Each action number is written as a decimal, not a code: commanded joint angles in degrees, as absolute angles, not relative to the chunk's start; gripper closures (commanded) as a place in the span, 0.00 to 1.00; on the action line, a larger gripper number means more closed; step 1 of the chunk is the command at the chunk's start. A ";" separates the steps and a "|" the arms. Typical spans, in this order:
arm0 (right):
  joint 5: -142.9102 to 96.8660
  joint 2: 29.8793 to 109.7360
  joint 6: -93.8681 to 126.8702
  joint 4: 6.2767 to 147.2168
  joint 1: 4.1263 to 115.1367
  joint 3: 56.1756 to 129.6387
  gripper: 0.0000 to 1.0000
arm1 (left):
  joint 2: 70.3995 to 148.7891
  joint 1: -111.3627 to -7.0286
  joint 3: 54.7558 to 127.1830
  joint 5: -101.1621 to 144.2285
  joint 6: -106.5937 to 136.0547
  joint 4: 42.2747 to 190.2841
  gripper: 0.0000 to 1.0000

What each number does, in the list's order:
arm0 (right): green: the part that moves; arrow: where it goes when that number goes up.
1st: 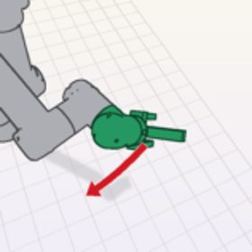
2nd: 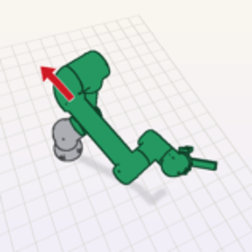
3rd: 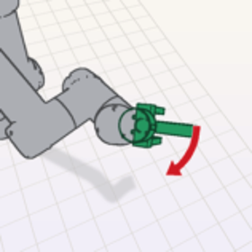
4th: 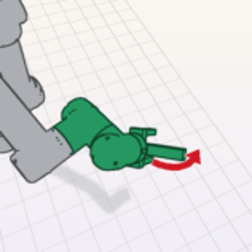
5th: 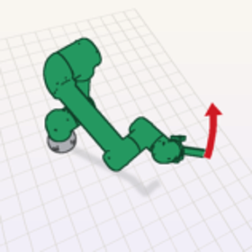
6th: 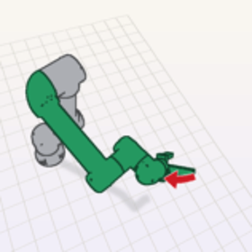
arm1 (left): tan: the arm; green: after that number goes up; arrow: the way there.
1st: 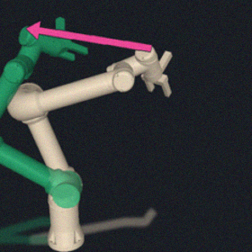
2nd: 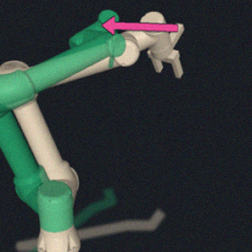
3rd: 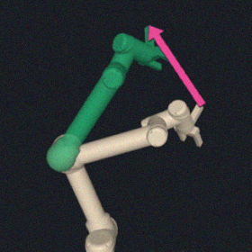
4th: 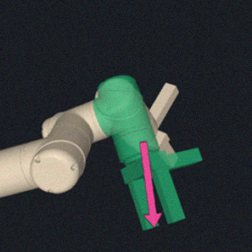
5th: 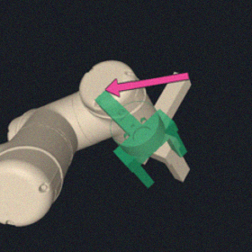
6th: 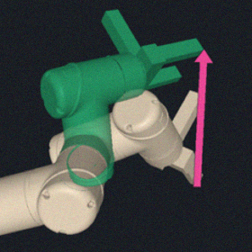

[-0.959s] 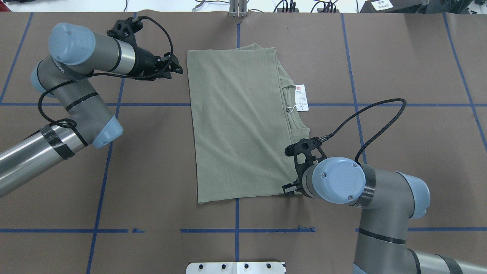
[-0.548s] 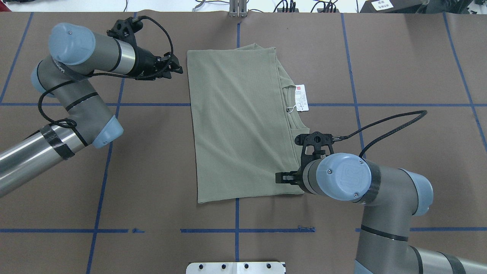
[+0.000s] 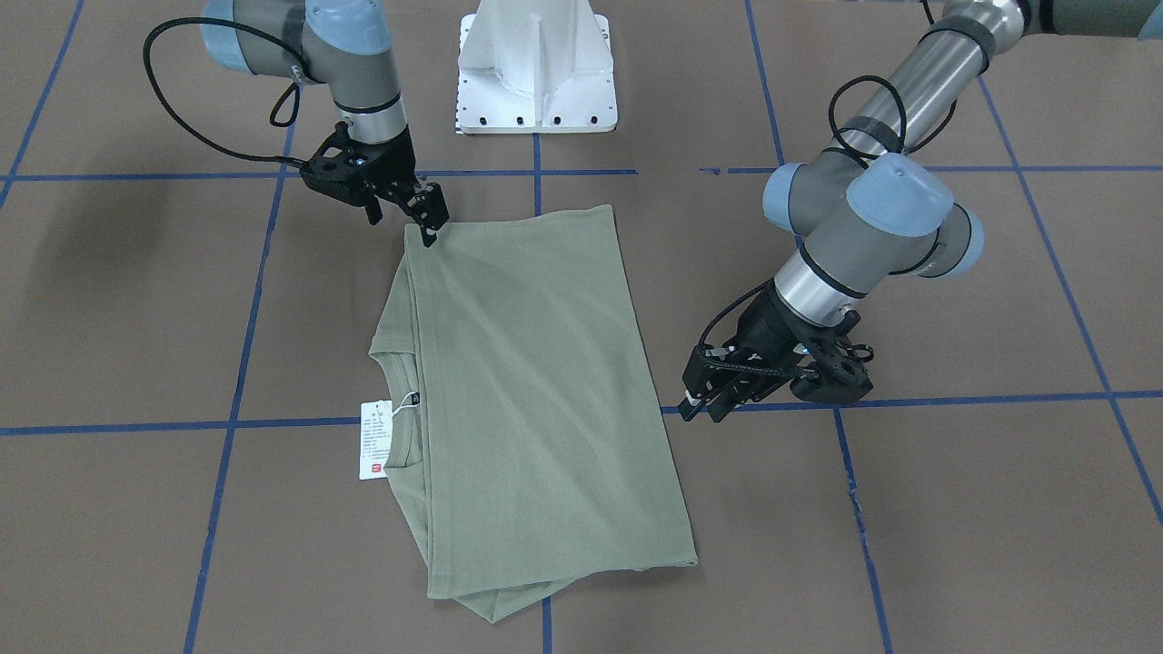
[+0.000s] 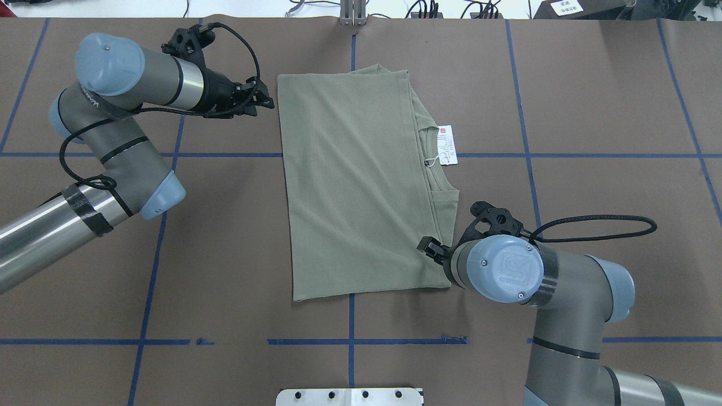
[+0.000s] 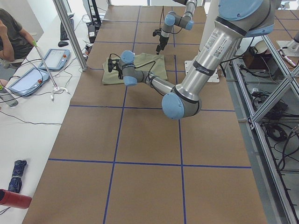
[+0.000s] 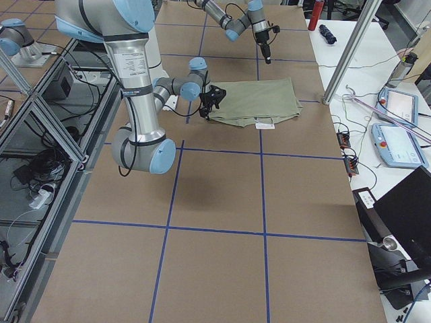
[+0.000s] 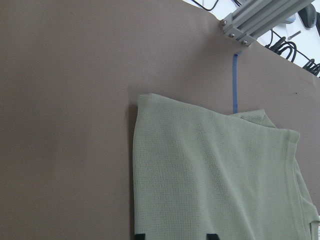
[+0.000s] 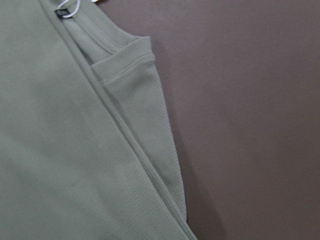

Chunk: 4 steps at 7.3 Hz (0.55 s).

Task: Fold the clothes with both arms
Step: 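Grasp the near shirt corner with the right gripper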

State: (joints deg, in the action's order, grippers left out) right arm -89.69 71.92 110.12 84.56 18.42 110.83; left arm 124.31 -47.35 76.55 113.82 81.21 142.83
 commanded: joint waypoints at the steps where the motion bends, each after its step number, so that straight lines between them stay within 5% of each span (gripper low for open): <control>1: -88.59 70.85 113.90 84.55 16.88 109.16 0.13 | 124.37 -47.11 76.55 113.73 81.30 142.82 0.49; 4: -88.51 69.97 113.47 84.64 17.14 108.72 0.21 | 123.84 -46.50 77.52 113.38 83.50 142.91 0.49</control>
State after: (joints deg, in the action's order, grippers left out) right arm -88.59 70.68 113.66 84.57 16.98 109.00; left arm 124.03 -46.67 77.25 113.46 82.89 142.90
